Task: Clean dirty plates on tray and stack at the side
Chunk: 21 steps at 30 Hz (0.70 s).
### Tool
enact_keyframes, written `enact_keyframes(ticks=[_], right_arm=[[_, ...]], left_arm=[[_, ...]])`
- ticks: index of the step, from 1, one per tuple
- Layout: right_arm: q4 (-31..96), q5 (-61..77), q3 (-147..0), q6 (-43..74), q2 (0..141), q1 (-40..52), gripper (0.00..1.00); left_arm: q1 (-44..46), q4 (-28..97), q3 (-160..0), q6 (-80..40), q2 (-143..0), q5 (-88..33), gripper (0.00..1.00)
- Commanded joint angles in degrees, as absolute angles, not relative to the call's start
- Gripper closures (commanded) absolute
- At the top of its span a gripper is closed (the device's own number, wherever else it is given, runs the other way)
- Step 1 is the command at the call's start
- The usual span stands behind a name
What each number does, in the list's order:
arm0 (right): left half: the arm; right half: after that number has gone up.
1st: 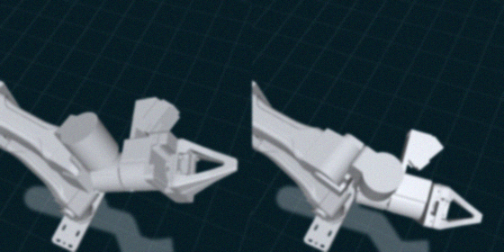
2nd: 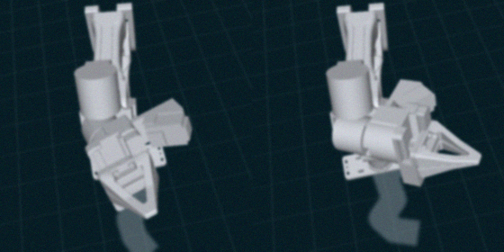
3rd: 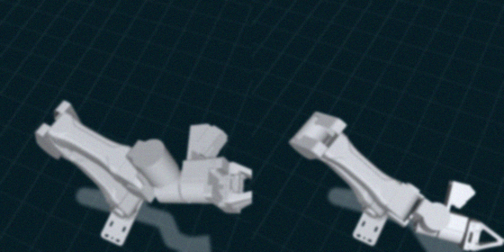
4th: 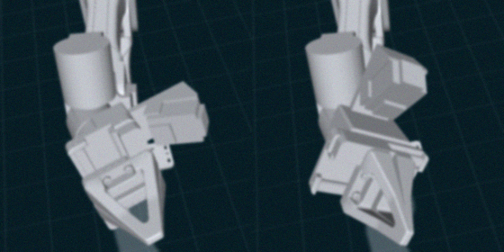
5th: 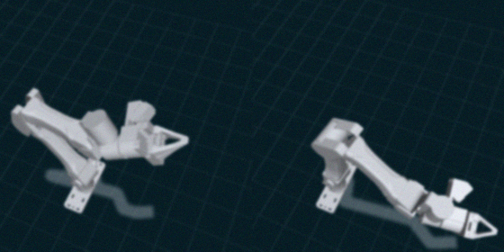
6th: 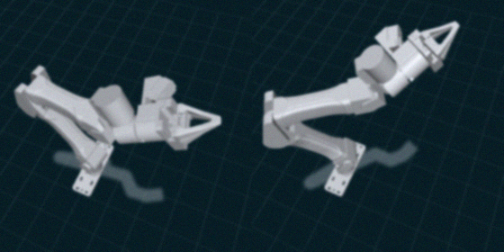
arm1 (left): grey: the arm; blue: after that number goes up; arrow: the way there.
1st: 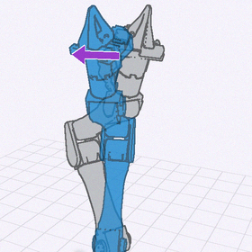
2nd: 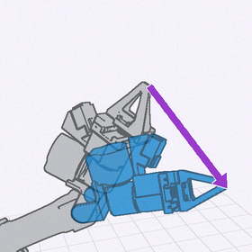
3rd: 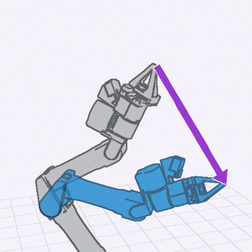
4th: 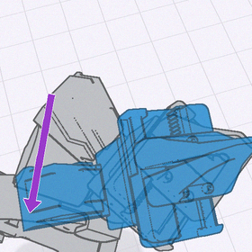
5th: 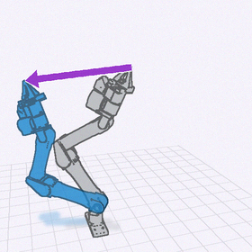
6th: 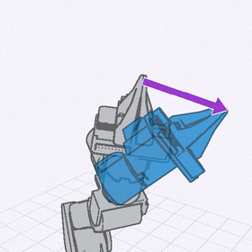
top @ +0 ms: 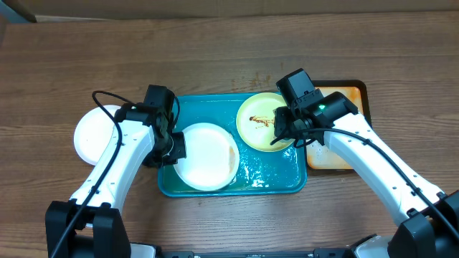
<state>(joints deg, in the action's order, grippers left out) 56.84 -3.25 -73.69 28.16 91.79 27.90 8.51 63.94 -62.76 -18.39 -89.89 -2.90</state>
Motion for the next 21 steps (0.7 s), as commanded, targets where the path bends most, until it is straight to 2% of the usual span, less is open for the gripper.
enact_keyframes(ticks=[1, 5, 14, 21], right_arm=[[56.86, -3.36, -74.22, 27.57, 91.64, 28.27, 0.96], [56.86, -3.36, -74.22, 27.57, 91.64, 28.27, 0.96], [57.43, -3.36, -74.22, 27.57, 91.64, 28.27, 0.96], [57.56, -3.38, -74.22, 27.57, 91.64, 28.27, 0.96]], left_arm=[[8.29, 67.13, -63.81, -19.75, -89.71, -4.47, 0.96], [8.25, 69.56, -63.81, -19.75, -89.71, -4.01, 0.96], [8.23, 58.89, -63.81, -19.77, -89.71, -3.79, 0.96], [8.23, 64.16, -63.81, -19.86, -89.54, -2.37, 0.96]])
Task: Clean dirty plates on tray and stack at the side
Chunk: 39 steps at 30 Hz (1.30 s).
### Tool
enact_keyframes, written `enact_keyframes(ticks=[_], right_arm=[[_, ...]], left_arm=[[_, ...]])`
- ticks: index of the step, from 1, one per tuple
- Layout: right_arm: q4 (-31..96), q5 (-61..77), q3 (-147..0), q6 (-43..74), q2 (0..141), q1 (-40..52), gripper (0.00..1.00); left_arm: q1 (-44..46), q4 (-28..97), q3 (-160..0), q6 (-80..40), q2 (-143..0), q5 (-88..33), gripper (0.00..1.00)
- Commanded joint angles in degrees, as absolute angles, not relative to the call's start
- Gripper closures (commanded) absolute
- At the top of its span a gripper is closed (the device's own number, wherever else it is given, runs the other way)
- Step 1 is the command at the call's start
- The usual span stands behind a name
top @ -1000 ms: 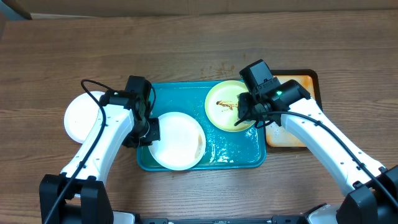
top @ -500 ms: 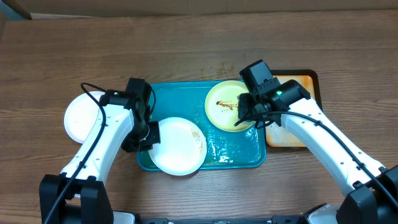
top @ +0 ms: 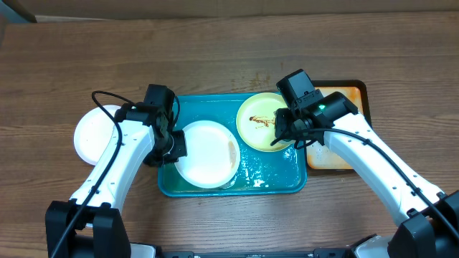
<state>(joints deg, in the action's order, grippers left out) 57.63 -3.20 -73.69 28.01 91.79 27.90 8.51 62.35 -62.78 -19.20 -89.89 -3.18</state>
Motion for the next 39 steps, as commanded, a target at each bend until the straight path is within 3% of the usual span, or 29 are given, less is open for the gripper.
enact_keyframes(ticks=[1, 9, 18, 31, 39], right_arm=[[57.71, -3.6, -74.22, 27.57, 91.64, 28.25, 0.96], [58.48, -10.59, -74.22, 27.31, 91.64, 24.18, 0.96], [57.34, -3.9, -74.02, 19.22, 91.68, 14.59, 0.96], [54.08, 6.15, -71.18, 14.52, 95.85, -0.32, 0.96], [54.13, 6.15, -71.18, 14.5, 98.91, -1.37, 0.96]], left_arm=[[8.23, 64.71, -63.81, -20.49, -89.38, -1.06, 0.96], [8.47, 65.34, -64.4, -24.97, -84.68, 13.13, 0.96], [12.67, 65.25, -64.42, -25.47, -80.03, 27.62, 0.96], [32.8, 62.15, -64.88, -27.51, -79.61, 53.41, 0.96], [45.17, 59.46, -64.88, -27.46, -79.81, 69.78, 0.96]])
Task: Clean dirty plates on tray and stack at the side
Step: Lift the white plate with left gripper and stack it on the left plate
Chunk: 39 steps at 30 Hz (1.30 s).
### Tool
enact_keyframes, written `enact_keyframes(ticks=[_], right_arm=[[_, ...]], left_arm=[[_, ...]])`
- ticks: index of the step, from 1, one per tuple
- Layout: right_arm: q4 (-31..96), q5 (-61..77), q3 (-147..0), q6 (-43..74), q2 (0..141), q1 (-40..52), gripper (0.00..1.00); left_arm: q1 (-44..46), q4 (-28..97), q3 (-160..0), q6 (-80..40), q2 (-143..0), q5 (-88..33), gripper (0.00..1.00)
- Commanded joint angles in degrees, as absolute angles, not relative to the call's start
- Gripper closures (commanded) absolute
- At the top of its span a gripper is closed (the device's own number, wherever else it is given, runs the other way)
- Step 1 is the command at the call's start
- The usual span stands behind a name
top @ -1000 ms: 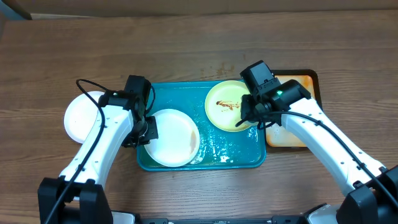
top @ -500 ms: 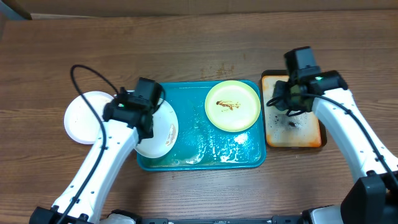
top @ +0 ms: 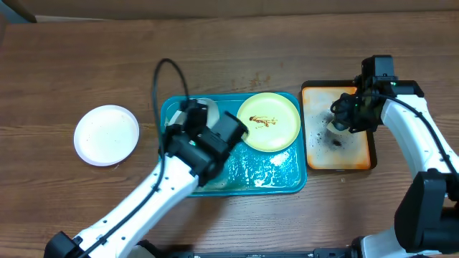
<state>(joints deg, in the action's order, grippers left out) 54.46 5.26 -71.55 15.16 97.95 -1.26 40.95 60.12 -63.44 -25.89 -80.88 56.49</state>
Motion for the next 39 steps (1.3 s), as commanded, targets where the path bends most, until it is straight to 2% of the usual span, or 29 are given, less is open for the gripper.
enact_keyframes(ticks=[1, 6, 23, 27, 33, 39], right_arm=[[54.13, 6.15, -71.18, 14.52, 99.04, -1.37, 0.96], [54.13, 6.13, -71.18, 14.5, 99.04, -1.37, 0.96], [54.57, 6.15, -71.18, 14.52, 99.04, -1.37, 0.96], [54.57, 6.15, -71.18, 14.5, 99.04, -1.37, 0.96], [54.78, 6.13, -71.18, 14.5, 99.04, -1.37, 0.96], [55.2, 6.15, -71.18, 14.5, 99.04, -1.37, 0.96]], left_arm=[[46.65, 59.46, -64.88, -27.44, -79.83, 72.2, 0.96], [50.06, 59.88, -64.88, -26.15, -79.88, 75.42, 0.96], [50.04, 59.77, -64.88, -26.24, -79.88, 74.85, 0.96], [48.69, 59.79, -64.88, -27.14, -79.85, 71.53, 0.96], [38.22, 59.96, -64.95, -27.05, -79.66, 62.65, 0.96], [16.82, 59.31, -66.76, -27.0, -79.64, 42.7, 0.96]])
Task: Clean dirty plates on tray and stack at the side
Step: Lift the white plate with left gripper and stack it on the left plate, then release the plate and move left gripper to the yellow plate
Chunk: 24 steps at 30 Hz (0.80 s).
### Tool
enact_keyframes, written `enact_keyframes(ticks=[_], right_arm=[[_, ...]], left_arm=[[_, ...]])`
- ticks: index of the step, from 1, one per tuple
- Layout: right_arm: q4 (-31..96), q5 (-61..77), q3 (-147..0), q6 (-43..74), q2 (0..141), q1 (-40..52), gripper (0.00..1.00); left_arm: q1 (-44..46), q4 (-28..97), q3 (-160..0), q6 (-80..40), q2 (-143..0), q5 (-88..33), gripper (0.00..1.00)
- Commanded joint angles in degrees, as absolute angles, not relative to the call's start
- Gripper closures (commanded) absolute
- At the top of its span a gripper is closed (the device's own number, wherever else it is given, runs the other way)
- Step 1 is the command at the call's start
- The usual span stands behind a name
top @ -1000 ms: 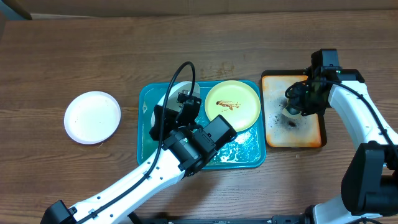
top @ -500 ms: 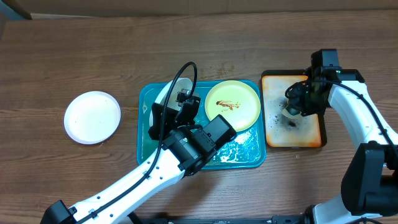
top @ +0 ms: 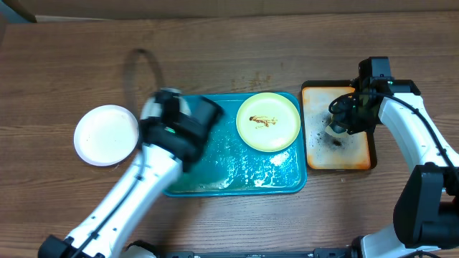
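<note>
A yellow-green plate [top: 268, 120] with a brown smear lies in the right half of the teal tray [top: 251, 175]. One white plate [top: 106, 135] rests on the table left of the tray. My left arm is motion-blurred over the tray's left end, and its gripper [top: 166, 120] cannot be made out; no second white plate shows. My right gripper [top: 337, 123] points down at a small grey lump [top: 334, 130] on the orange pad [top: 355, 154]; its jaws are hidden.
The orange pad on its dark base carries black stains and lies right of the tray. Water glistens on the tray floor. Bare wooden table surrounds everything, and a black cable loops above my left arm.
My left arm has moved left, from the tray's middle to its left end near the white plate on the table. The right gripper has stayed over the orange pad.
At first my left gripper was at a white plate in the tray's left half and my right gripper at the yellow-green plate's rim. Later the right gripper stood over the orange pad and the left arm covered the white plate. Now that plate is out of sight.
</note>
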<state>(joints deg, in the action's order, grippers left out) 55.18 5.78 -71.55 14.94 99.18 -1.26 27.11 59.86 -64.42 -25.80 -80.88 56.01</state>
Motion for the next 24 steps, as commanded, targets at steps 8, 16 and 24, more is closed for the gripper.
enact_keyframes(ticks=[8, 16, 24], right_arm=[[55.88, 6.15, -71.18, 14.5, 99.04, -1.37, 0.96], [56.29, 6.15, -71.18, 14.5, 99.04, -1.37, 0.96], [56.47, 6.15, -71.18, 14.5, 99.04, -1.37, 0.96]], left_arm=[[-14.06, 53.25, -66.76, -25.26, -80.47, 13.65, 0.96], [-28.67, 50.5, -66.76, -25.3, -86.83, 9.78, 0.96], [-30.35, 49.45, -66.76, -25.17, -88.75, 6.02, 0.53]])
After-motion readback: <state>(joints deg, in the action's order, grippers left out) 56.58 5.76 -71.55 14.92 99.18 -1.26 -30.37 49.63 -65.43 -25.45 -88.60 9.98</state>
